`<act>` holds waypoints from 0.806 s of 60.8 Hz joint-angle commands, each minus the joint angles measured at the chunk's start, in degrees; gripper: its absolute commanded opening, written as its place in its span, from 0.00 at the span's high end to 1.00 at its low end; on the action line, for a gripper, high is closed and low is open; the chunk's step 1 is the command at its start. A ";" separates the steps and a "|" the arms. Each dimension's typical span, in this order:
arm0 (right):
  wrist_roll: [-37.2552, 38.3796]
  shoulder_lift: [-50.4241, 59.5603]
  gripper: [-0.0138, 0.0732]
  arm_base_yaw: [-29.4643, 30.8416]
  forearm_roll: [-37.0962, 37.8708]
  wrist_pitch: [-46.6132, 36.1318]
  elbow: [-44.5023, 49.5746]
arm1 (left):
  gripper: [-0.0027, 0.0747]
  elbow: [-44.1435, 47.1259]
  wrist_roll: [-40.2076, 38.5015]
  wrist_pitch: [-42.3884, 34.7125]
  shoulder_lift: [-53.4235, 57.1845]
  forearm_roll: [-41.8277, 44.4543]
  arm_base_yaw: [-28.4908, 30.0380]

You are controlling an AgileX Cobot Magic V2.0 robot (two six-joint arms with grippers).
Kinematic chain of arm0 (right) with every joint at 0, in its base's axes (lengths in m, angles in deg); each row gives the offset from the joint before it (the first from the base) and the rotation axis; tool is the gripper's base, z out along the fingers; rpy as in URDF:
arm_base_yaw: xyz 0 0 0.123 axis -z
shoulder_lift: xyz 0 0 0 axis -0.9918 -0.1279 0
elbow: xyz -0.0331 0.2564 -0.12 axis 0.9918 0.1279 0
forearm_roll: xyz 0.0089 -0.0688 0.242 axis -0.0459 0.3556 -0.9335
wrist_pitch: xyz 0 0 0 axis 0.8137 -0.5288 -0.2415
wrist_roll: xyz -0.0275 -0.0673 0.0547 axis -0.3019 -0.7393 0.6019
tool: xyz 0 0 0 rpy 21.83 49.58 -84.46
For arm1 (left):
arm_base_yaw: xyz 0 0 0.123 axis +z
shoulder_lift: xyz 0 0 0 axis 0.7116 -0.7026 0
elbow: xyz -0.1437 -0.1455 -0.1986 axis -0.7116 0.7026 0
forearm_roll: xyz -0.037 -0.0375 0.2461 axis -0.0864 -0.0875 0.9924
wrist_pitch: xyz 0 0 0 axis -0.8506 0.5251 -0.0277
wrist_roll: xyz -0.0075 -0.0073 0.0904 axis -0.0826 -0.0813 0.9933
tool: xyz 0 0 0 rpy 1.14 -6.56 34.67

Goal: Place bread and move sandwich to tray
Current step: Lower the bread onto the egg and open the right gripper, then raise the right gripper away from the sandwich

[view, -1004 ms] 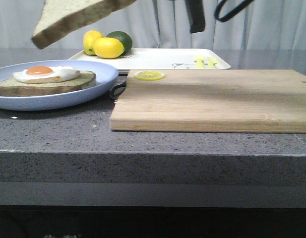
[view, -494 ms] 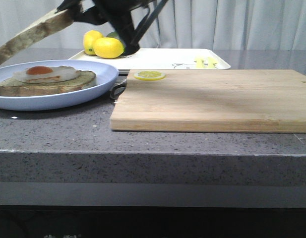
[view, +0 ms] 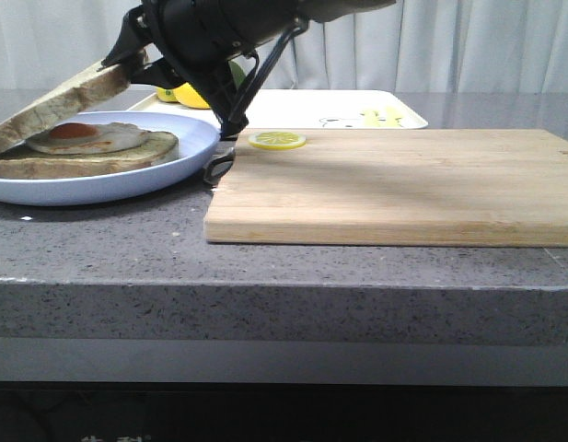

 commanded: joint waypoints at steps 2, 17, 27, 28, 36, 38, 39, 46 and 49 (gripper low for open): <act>-0.80 3.79 0.73 0.01 1.19 1.53 -2.26 | 0.44 -1.70 0.00 -3.96 -0.75 0.13 -0.39; -0.80 3.98 0.52 1.60 5.81 4.99 -2.26 | 0.44 -1.70 0.00 -3.96 -0.75 0.13 -0.39; -0.80 4.81 0.36 3.58 11.06 8.55 -2.20 | 0.44 -1.70 0.00 -3.96 -0.75 0.13 -0.39; -0.80 4.92 0.36 3.78 11.76 8.77 -2.08 | 0.44 -1.70 0.00 -3.96 -0.75 0.13 -0.39; -0.80 7.36 0.36 5.64 19.40 10.50 -1.09 | 0.44 -1.70 0.00 -3.96 -0.75 0.13 -0.39; -0.80 8.30 0.36 6.09 21.72 10.80 -0.73 | 0.44 -1.70 0.00 -3.96 -0.75 0.13 -0.39; -0.80 8.62 0.36 6.28 22.72 10.93 -0.53 | 0.44 -1.70 0.00 -3.96 -0.75 0.13 -0.39; -0.75 12.06 0.36 7.81 31.60 12.89 0.48 | 0.44 -1.70 0.00 -3.96 -0.75 0.13 -0.39; -0.75 13.70 0.36 8.24 35.83 14.17 0.78 | 0.44 -1.70 0.00 -3.84 -0.75 0.13 -0.39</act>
